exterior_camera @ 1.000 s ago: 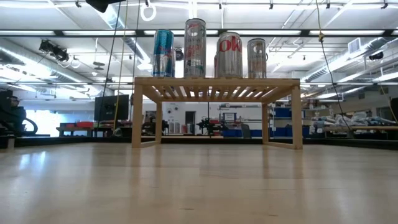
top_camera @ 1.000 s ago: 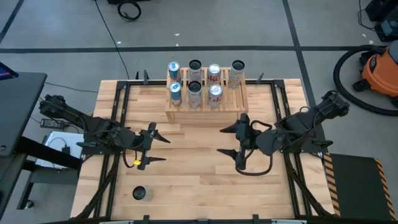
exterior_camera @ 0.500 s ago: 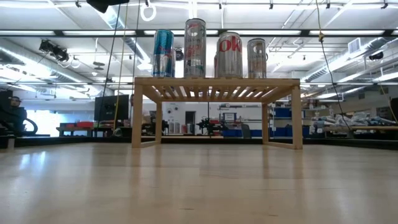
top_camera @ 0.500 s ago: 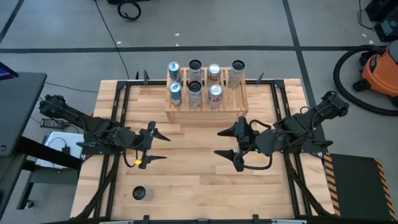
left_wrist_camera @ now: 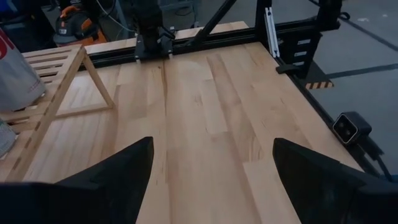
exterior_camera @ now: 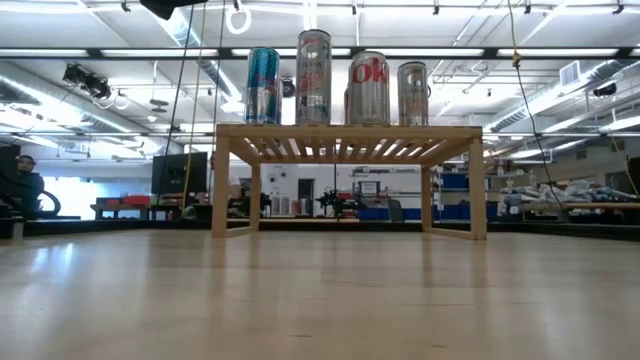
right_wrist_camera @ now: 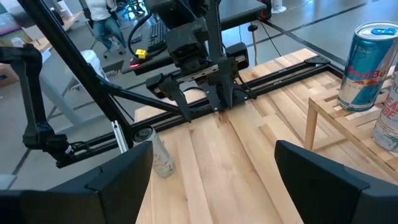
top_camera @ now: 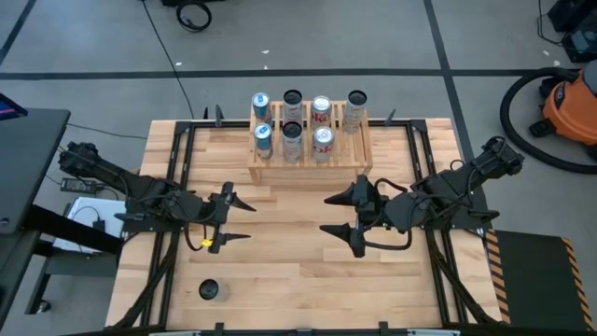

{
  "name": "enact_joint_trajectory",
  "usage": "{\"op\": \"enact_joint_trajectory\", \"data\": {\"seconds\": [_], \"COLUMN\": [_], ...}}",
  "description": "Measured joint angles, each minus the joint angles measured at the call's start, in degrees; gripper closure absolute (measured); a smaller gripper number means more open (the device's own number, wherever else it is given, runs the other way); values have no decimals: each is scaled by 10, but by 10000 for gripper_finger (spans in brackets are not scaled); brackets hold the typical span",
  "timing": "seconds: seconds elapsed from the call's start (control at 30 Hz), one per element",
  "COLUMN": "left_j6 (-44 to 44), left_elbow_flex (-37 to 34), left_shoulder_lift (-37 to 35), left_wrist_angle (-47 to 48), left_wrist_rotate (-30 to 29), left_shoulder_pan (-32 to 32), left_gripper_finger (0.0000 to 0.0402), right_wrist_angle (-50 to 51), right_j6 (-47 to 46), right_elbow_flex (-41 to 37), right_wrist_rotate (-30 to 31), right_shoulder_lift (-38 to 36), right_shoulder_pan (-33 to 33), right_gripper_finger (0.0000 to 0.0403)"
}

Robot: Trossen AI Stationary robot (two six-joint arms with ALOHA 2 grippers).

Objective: Place canned beverage on shelf
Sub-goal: Put the white and yellow soda can on the shelf aligned with the white and yellow soda can

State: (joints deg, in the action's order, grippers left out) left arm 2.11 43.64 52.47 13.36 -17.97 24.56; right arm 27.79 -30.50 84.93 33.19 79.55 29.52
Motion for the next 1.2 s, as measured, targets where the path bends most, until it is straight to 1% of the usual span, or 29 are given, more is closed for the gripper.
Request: {"op": "enact_joint_trajectory", "data": {"seconds": [0.17, 0.33, 0.43, 0.57, 0.7, 0.8, 0.93, 1.0, 1.2], "left_j6": [2, 12, 38, 43, 93, 112, 154, 152, 119], "left_elbow_flex": [0, 0, 0, 0, 0, 0, 0, 0, 0], "left_shoulder_lift": [0, 0, 0, 0, 0, 0, 0, 0, 0], "left_wrist_angle": [-21, -19, -11, -1, 27, 44, 67, 68, 67], "left_wrist_rotate": [1, 3, 13, 14, 28, 29, 28, 29, 28], "left_shoulder_pan": [0, 0, 0, 0, 0, 0, 0, 0, 0], "left_gripper_finger": [69, 68, 56, 41, 24, 6, 3, 2, 1], "right_wrist_angle": [0, 0, 0, 1, 1, 1, 5, 6, 6], "right_j6": [0, 4, 10, 20, 22, 31, 48, 53, 67], "right_elbow_flex": [0, 0, 0, 0, 0, 0, 0, 0, 0], "right_wrist_rotate": [-1, -3, -3, -3, -3, -3, -4, -6, -47], "right_shoulder_lift": [0, 0, 0, 0, 0, 0, 0, 0, 0], "right_shoulder_pan": [4, 17, 28, 39, 47, 50, 53, 54, 54], "right_gripper_finger": [58, 58, 58, 58, 58, 58, 58, 58, 58]}}
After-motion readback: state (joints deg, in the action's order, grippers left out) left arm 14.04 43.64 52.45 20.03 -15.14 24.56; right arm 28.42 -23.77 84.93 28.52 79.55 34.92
